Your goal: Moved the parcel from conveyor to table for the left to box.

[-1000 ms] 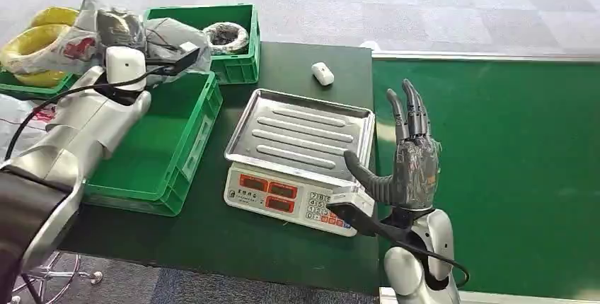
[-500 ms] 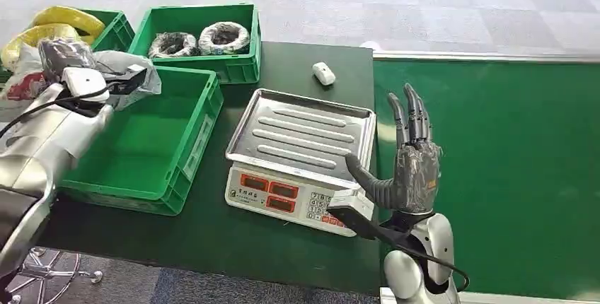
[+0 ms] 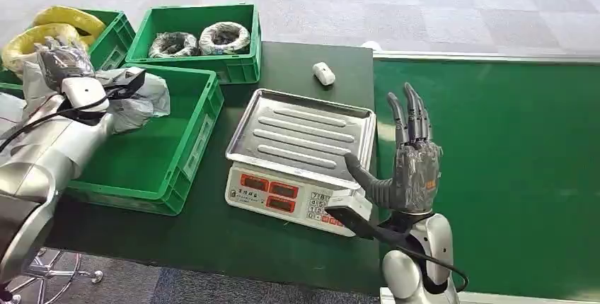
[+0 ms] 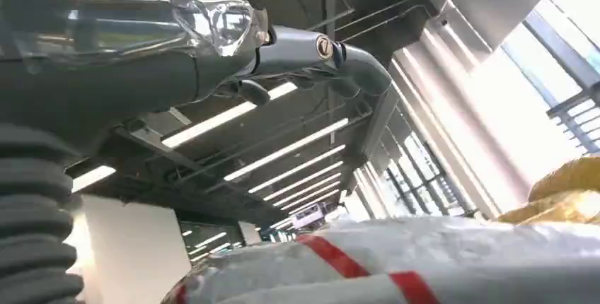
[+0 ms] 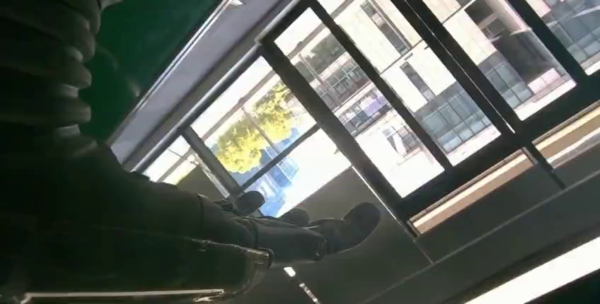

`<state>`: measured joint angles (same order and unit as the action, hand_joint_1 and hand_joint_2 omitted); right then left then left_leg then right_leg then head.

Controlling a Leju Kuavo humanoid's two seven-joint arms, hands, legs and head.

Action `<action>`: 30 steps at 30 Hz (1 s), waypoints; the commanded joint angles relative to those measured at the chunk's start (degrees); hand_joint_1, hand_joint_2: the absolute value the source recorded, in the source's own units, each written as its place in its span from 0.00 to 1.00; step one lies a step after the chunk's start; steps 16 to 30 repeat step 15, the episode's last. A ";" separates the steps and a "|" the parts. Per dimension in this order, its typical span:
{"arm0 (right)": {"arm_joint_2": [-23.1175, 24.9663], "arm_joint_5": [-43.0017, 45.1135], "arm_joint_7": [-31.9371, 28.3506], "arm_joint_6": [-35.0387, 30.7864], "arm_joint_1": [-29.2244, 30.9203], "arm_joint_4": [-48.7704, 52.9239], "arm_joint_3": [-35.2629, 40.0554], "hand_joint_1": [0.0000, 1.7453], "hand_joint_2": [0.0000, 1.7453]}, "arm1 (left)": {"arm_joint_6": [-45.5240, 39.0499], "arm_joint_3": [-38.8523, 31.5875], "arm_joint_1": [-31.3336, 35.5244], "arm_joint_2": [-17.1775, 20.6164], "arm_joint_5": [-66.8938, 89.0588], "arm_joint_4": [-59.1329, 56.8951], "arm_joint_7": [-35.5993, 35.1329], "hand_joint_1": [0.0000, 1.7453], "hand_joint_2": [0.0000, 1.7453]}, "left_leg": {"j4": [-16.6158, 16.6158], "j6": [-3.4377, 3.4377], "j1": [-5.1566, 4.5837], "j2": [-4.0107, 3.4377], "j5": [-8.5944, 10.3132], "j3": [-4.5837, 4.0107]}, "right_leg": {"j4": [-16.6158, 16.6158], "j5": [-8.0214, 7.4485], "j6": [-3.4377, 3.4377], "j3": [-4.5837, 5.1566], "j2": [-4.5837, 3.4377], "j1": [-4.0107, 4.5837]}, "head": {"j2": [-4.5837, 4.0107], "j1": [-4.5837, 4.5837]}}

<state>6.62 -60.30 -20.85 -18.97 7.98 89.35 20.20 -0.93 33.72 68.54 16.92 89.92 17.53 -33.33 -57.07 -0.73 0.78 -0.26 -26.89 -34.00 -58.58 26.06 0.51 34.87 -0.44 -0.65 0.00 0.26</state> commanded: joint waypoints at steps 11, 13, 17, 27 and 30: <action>-1.30 -0.93 2.23 -1.91 -0.05 -1.72 -2.65 0.00 1.00 | -27.97 -31.11 -14.81 -17.67 -29.49 42.07 47.85 0.00 0.00 | -0.01 0.05 -0.16 -0.25 -0.13 0.14 | 0.16 -0.02 0.06 -0.20 -0.15 -0.18 | 0.00 0.04; -2.02 -0.49 2.97 -2.01 0.52 -2.04 -3.48 0.00 1.00 | -20.67 -25.48 -26.94 -19.88 -47.78 59.65 58.27 0.00 0.00 | 0.11 0.04 -0.17 -0.13 -0.05 0.22 | 0.28 -0.02 0.04 -0.25 -0.03 -0.18 | 0.00 0.04; -2.79 0.02 2.89 -1.39 0.38 -2.04 -3.93 0.00 1.00 | -18.64 -17.16 -40.43 -19.55 -56.93 73.09 62.17 0.00 0.00 | 0.30 0.08 -0.23 0.03 -0.02 0.46 | 0.44 -0.01 0.08 -0.44 0.03 -0.25 | 0.00 0.07; -2.79 0.02 2.89 -1.39 0.38 -2.04 -3.93 0.00 1.00 | -18.64 -17.16 -40.43 -19.55 -56.93 73.09 62.17 0.00 0.00 | 0.30 0.08 -0.23 0.03 -0.02 0.46 | 0.44 -0.01 0.08 -0.44 0.03 -0.25 | 0.00 0.07; -2.79 0.02 2.89 -1.39 0.38 -2.04 -3.93 0.00 1.00 | -18.64 -17.16 -40.43 -19.55 -56.93 73.09 62.17 0.00 0.00 | 0.30 0.08 -0.23 0.03 -0.02 0.46 | 0.44 -0.01 0.08 -0.44 0.03 -0.25 | 0.00 0.07</action>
